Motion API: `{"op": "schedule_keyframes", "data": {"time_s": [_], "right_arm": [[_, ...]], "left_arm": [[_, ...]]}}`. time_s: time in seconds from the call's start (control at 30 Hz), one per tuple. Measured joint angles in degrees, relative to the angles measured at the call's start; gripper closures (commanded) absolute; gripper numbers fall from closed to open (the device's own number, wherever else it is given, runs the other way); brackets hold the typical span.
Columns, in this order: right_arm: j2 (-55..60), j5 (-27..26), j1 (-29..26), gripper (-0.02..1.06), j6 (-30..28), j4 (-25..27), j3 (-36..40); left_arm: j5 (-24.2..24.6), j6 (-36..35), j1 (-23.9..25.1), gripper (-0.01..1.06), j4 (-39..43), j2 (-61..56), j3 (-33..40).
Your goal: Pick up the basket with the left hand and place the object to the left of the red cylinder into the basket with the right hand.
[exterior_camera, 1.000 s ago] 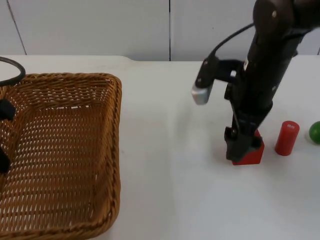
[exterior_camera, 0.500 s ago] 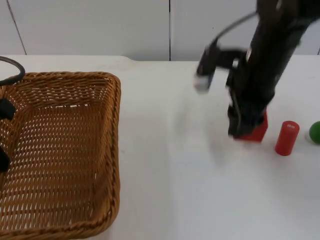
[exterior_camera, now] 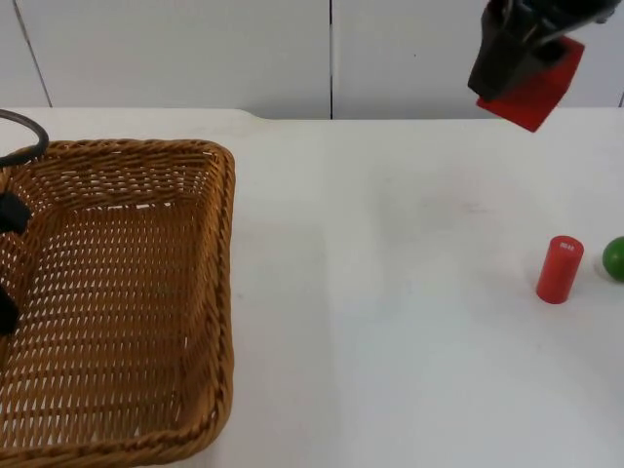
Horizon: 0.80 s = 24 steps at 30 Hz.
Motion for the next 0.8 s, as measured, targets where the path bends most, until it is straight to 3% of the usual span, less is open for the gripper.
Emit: {"op": "schedule_keyframes", "data": {"time_s": [0.13, 0.3, 0.47, 0.6, 0.67, 0.8], "right_arm": [[0.00, 1.31, 0.00, 1.04, 0.27, 0.86, 0.00], [0.00, 1.39, 0.40, 1.04, -0.63, 6.05, 0.00], [0.23, -0.46, 5.51, 1.04, -4.21, 8.82, -0.48], [3.02, -1.55, 11.11, 1.04, -5.11, 9.35, -4.84], [7.72, -1.89, 15.10, 1.04, -5.26, 9.73, -11.30], [13.67, -1.94, 17.83, 1.04, -5.26, 10.40, -17.83]], "left_arm": [[0.00, 0.00, 0.00, 1.05, 0.00, 0.00, 0.00], [0.00, 0.00, 0.00, 1.05, 0.00, 0.00, 0.00], [0.00, 0.00, 0.00, 1.05, 0.00, 0.00, 0.00], [0.00, 0.00, 0.00, 1.05, 0.00, 0.00, 0.00], [0.00, 0.00, 0.00, 1.05, 0.00, 0.00, 0.00], [0.00, 0.00, 0.00, 1.05, -0.14, 0.00, 0.00]]}}
